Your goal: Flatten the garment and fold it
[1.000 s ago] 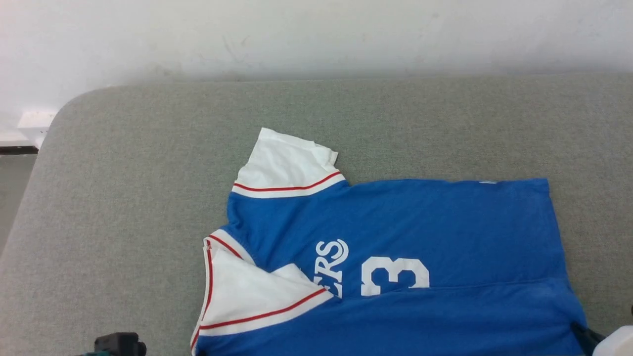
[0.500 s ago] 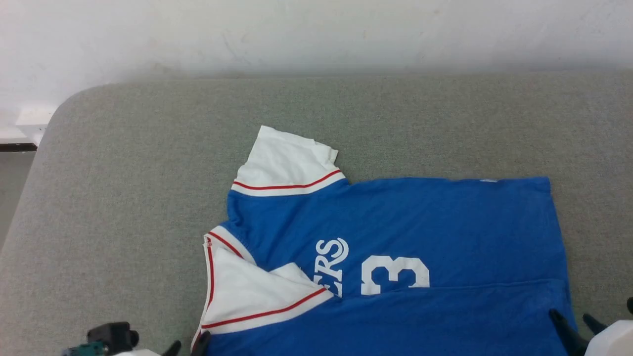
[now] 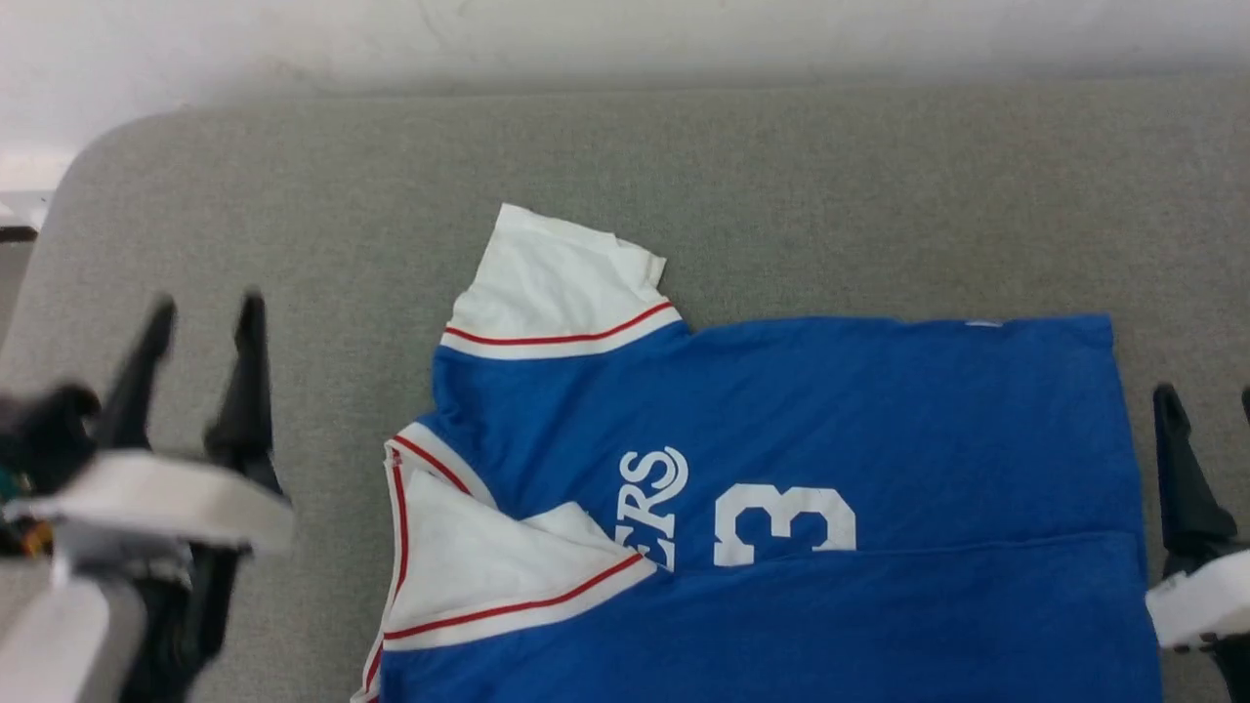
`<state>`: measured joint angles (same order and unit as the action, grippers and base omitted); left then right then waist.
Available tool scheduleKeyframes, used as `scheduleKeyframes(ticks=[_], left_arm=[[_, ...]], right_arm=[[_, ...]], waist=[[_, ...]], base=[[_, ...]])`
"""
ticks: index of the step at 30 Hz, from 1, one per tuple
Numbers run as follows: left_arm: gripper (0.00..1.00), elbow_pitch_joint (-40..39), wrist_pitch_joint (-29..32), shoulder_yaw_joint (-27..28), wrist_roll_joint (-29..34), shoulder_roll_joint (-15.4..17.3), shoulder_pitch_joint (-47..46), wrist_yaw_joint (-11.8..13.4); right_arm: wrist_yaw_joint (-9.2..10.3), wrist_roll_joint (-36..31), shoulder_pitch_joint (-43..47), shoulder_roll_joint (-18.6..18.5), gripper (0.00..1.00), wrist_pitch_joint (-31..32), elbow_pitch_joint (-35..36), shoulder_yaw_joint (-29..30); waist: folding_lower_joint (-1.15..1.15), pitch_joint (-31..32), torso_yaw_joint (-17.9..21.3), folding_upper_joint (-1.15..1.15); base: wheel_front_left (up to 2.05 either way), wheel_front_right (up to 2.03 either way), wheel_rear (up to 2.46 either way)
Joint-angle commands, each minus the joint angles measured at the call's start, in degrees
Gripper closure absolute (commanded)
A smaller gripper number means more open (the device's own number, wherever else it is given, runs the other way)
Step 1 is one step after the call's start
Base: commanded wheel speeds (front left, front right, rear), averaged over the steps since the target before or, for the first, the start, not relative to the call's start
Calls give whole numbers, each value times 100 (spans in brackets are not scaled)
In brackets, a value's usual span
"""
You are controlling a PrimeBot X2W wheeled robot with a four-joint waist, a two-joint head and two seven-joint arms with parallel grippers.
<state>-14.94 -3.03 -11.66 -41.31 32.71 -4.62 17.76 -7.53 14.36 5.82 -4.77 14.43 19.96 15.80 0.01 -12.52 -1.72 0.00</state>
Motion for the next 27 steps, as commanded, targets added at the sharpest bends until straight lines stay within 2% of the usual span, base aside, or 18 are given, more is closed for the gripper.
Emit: scheduleKeyframes(ticks=[1, 5, 9, 14, 17, 21, 27], left_arm=[[0, -11, 25, -52, 273, 124, -517, 22], [0, 273, 397, -457, 793, 347, -1982, -287], [0, 862, 961, -1043, 1101, 362, -3338, -881], [0, 1829, 1990, -1750, 995, 194, -4380, -1730], [0, 2360, 2484, -1975, 858, 135, -4732, -2068], [0, 2905, 2884, -2102, 649, 71, -5022, -2265], [0, 3416, 3471, -2207, 385, 122, -5275, -2378]], right_arm=[[4, -128, -177, 34, 0, -124, 87, -109], [4, -379, -489, 84, 0, -359, 174, -331], [4, -497, -743, 122, 0, -473, 145, -584], [4, -577, -933, 155, 0, -553, -3, -767], [4, -583, -1007, 168, 0, -577, -91, -826], [4, -570, -1081, 178, 0, -575, -172, -880], [4, -558, -1147, 185, 0, -590, -219, -895]], waist=[[-1, -371, 83, 0], [-1, -762, 163, 0], [-1, -1147, 270, 0], [-1, -1535, 423, 0], [-1, -1734, 516, 0], [-1, -1949, 629, 0], [-1, -2170, 764, 0]], base=[[0, 0, 0], [0, 0, 0], [0, 0, 0], [0, 0, 0], [0, 0, 0], [0, 0, 0], [0, 0, 0]])
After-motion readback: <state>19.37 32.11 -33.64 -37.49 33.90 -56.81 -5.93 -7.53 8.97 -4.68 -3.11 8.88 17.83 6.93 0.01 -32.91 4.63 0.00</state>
